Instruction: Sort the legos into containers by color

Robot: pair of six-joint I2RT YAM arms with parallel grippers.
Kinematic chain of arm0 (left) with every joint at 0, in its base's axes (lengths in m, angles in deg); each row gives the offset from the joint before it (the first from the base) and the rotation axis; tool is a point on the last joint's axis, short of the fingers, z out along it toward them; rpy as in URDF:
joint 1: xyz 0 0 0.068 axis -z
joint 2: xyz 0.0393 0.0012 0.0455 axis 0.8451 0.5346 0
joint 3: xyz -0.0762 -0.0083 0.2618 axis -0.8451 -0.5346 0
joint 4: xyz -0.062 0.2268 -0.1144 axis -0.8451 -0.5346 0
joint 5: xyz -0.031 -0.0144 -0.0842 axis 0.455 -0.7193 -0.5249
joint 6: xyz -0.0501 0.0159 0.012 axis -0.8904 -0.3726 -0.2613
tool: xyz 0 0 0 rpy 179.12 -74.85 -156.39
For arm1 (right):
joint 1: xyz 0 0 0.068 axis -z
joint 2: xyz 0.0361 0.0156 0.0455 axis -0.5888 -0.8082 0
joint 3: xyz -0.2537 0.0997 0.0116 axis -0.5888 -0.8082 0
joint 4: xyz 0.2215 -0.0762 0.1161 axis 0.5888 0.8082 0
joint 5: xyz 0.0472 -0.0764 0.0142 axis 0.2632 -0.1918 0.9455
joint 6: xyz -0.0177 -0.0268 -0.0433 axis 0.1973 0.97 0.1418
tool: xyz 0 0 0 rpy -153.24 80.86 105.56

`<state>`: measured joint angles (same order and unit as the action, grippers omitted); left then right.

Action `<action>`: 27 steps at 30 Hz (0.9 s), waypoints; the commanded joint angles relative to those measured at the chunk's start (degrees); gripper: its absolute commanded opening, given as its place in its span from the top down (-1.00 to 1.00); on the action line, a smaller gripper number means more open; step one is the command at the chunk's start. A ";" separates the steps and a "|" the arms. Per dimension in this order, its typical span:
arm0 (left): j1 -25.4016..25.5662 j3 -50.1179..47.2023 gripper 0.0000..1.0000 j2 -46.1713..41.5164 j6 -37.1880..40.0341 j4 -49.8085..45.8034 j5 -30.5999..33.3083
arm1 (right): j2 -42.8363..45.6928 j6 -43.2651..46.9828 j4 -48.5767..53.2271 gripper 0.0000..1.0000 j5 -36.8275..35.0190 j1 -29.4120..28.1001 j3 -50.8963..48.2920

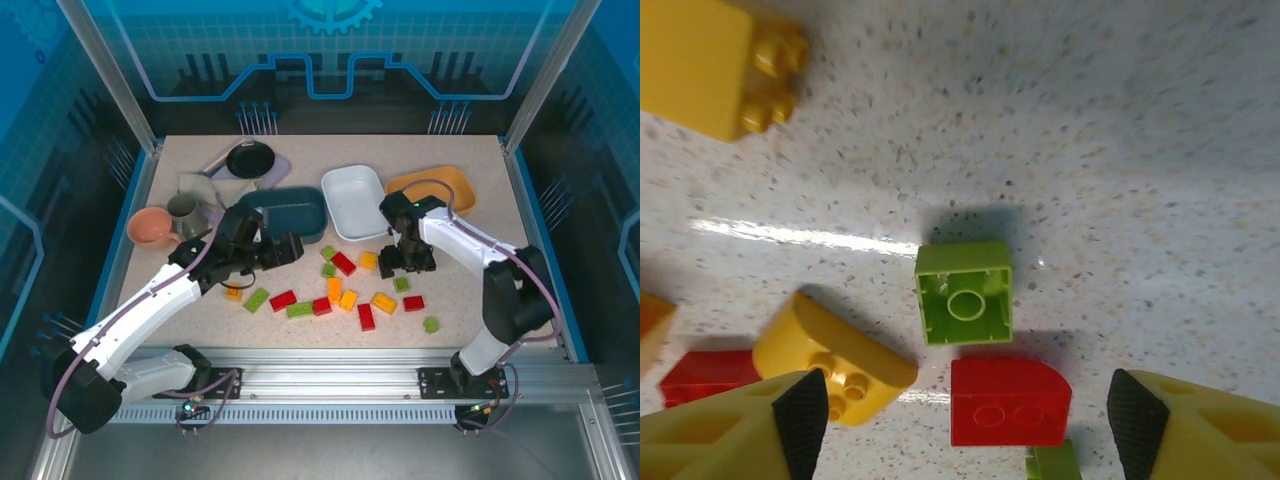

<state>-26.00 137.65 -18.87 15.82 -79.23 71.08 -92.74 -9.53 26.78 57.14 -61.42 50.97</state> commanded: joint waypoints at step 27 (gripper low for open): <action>4.44 0.44 -0.87 5.03 -1.64 9.50 -11.14 | -2.60 -0.28 -6.00 0.40 1.49 4.16 -4.26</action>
<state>-22.24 137.28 -13.71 14.93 -70.08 60.85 -99.27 -9.18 19.74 60.89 -58.03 45.69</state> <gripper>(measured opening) 0.935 0.332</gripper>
